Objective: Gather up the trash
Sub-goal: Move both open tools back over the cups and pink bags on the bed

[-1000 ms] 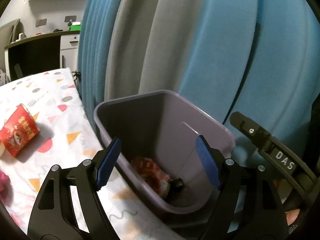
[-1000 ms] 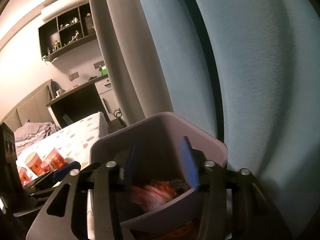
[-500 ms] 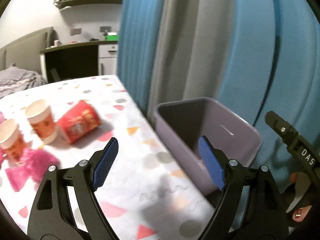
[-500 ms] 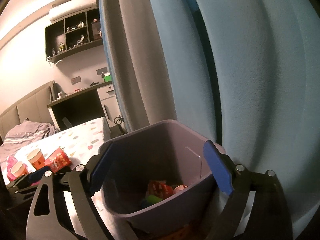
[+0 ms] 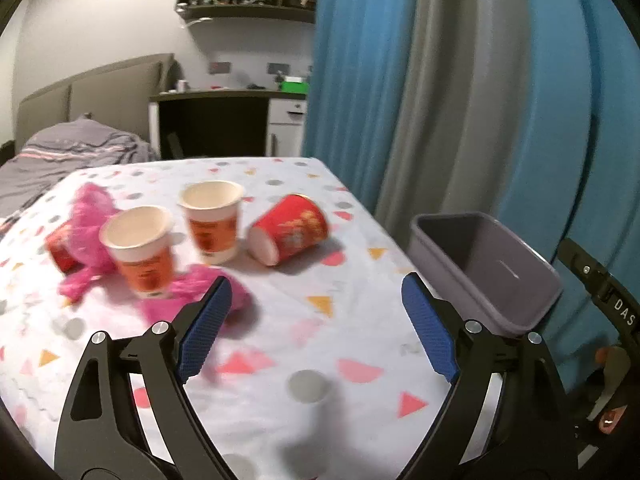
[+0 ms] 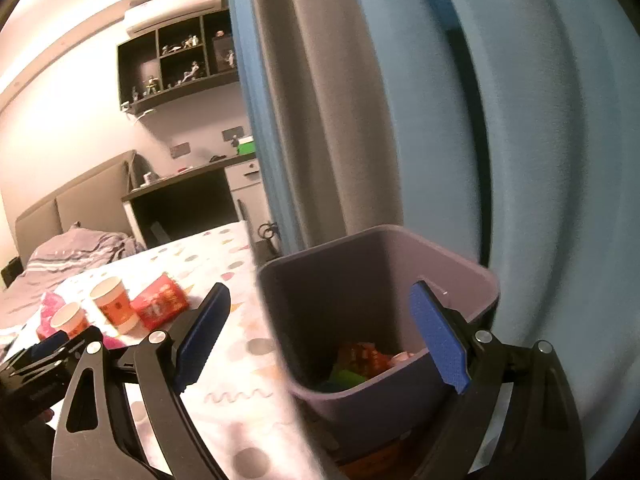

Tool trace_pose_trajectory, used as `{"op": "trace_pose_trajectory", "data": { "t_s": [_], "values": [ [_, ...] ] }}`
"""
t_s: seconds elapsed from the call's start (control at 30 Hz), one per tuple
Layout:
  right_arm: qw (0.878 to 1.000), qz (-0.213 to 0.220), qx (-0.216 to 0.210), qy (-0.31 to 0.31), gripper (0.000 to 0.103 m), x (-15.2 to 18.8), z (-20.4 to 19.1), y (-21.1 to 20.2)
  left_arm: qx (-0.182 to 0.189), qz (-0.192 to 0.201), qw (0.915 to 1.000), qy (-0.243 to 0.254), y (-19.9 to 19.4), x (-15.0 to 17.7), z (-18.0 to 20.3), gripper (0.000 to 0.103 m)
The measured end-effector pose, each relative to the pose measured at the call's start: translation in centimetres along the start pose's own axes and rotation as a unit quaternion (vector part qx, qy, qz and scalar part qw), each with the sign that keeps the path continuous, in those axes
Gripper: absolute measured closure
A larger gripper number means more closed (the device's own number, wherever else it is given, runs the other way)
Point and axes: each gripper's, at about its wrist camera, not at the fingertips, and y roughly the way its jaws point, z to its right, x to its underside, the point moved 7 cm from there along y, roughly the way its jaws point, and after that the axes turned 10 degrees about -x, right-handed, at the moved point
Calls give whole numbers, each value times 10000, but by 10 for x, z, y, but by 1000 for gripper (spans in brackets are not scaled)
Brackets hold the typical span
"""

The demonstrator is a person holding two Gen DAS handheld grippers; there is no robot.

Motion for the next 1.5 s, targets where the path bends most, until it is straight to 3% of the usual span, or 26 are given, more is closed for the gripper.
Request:
{"op": "trace_pose_trajectory", "data": {
  "t_s": [0.4,0.93,1.03,1.5],
  "values": [
    [9972,-350,-550,-377,15,23,-80,7,-713,141,9960,-510,-22,1,-88,16],
    [9774,-1004,-1381,-1248,15,62,-204,56,-1676,348,9792,-1091,-47,0,-200,15],
    [9745,-1157,-1438,-1276,15,67,-216,72,-1754,361,9775,-1118,-47,1,-209,15],
    [9606,-1911,-1542,-1306,34,91,-246,131,-1675,354,9793,-1081,-40,-1,-222,15]
  ]
}}
